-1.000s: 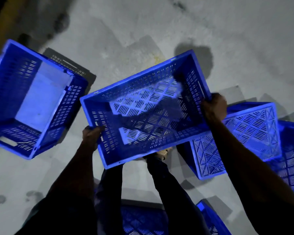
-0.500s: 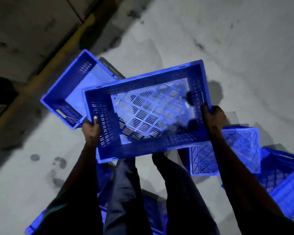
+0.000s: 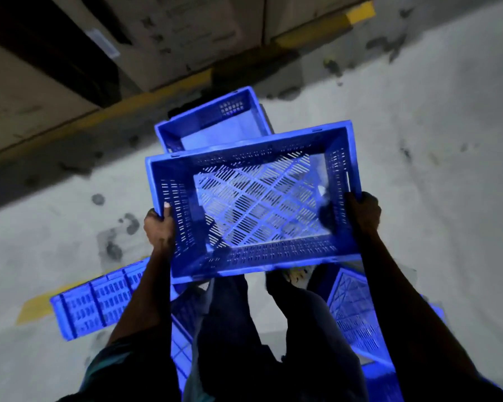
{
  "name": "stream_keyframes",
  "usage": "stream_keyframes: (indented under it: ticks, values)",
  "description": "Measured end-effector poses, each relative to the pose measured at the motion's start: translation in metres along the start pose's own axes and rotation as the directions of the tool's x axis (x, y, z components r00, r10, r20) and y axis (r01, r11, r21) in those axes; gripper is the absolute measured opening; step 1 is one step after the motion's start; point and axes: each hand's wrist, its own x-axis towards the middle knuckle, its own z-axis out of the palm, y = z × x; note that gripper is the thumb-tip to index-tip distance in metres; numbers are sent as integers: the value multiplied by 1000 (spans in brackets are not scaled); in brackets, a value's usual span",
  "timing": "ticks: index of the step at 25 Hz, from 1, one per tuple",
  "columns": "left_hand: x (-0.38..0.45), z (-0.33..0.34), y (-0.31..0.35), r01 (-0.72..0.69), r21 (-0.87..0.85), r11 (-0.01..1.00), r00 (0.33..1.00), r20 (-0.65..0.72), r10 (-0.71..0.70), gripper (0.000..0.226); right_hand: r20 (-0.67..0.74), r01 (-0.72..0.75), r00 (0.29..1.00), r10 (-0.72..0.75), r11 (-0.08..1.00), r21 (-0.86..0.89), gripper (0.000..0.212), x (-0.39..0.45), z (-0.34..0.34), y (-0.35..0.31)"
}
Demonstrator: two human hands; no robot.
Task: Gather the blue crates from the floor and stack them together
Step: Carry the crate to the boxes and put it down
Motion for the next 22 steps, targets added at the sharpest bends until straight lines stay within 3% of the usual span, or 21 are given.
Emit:
stream_keyframes:
  ticks: [4,8,11,15,22]
  values:
    - [40,-26,16,39,-75,996,999,-35,-41,32,27,15,1000,-13,996,-90,37,3,33,-77]
    - [85,-41,37,101,-90,991,994,-30,-104,29,145,66,988,-51,993,-100,56,16,60,-135]
    - [112,-43,49,150,-116,982,987,-44,-156,34,170,81,984,-59,988,-128,32,36,85,-166]
    - [144,-31,67,204,-130,970,977,-28,-210,36,177,39,984,-16,991,-128,31,59,113,-198]
    - [219,37,88,249,-54,967,969,11,-249,45,276,82,961,-21,974,-211,62,163,175,-226]
